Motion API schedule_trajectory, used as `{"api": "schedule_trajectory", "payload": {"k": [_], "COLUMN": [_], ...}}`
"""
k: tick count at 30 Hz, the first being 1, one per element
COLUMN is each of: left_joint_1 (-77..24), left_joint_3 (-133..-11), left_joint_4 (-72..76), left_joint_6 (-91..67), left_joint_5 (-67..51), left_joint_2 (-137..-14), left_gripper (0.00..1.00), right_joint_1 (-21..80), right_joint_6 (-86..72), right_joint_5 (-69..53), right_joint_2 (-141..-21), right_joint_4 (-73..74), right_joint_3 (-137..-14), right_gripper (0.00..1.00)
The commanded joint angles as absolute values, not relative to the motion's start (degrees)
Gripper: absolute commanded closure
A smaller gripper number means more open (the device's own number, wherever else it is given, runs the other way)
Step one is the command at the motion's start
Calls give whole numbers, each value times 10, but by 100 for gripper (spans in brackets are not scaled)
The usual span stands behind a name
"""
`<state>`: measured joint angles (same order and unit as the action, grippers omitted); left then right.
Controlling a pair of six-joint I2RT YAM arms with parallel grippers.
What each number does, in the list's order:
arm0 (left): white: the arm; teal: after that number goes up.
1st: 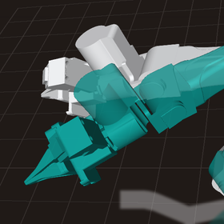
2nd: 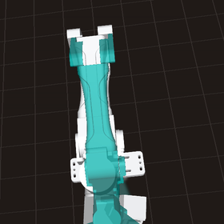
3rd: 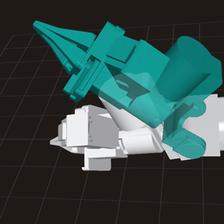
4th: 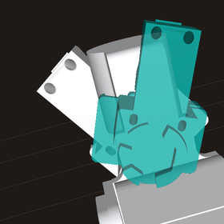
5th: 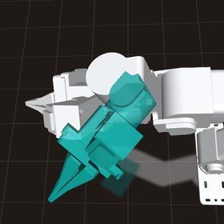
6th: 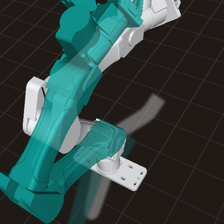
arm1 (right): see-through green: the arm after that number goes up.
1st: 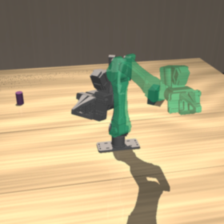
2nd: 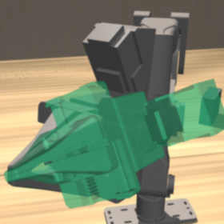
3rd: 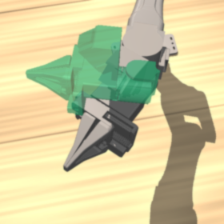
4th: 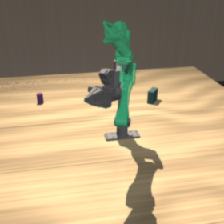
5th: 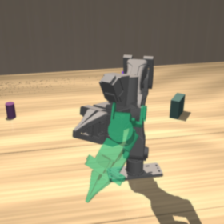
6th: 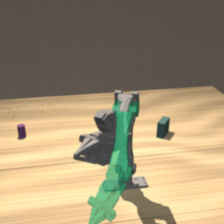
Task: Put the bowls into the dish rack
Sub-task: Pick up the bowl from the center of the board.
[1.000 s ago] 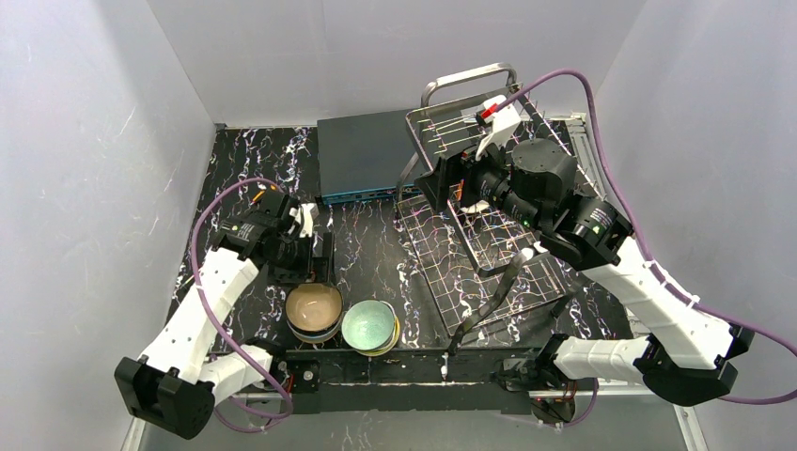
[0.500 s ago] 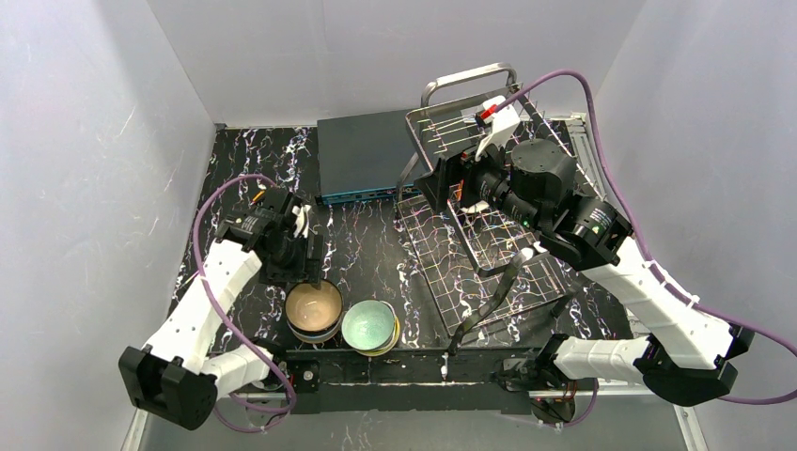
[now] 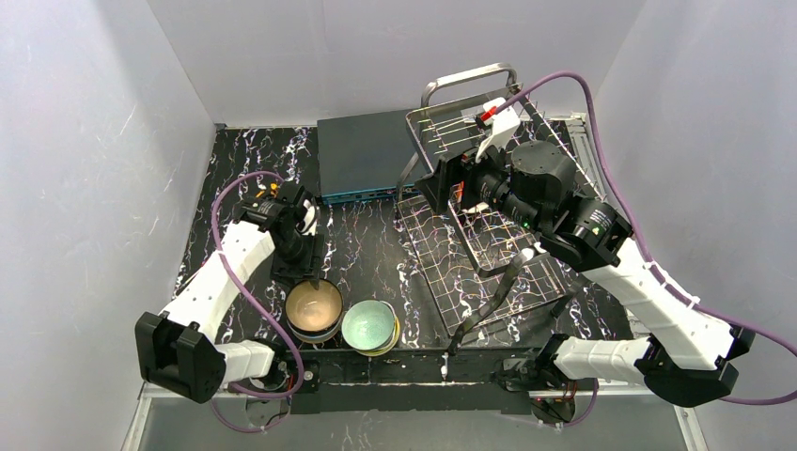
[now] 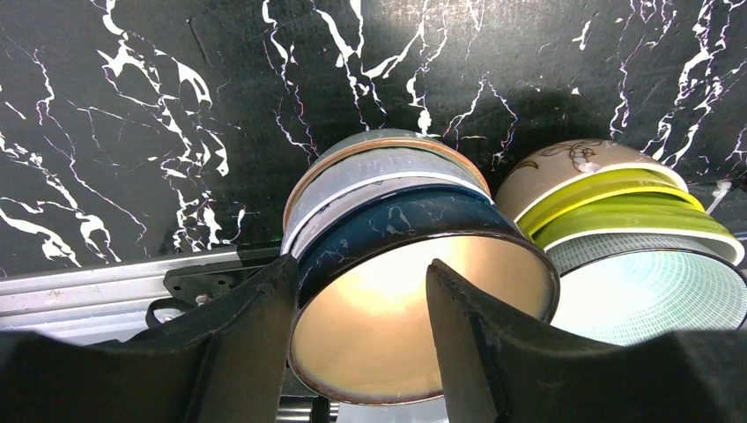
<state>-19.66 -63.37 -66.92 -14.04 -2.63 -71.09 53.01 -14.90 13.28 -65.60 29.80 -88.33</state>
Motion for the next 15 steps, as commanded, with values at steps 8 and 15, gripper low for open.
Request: {"api": "schedule_trajectory", "payload": {"k": [8,15], "left_joint_1": [-195,-197], "left_joint_3": [-641,-633], "left_joint_4": [-682,-679], "left_joint_6": [-148,-151], "left_joint_5": [-8,-8], "left_joint_2": [-738,-738], "left_gripper": [49,62], "right_joint_1": [533,532], "right_joint_6": [-151,-149], "right_joint_5": [136,133], "right_joint_2": [-652,-658], "right_joint_4": [270,266], "right_joint_3": [-883,-883], "right_gripper": [1,1]}}
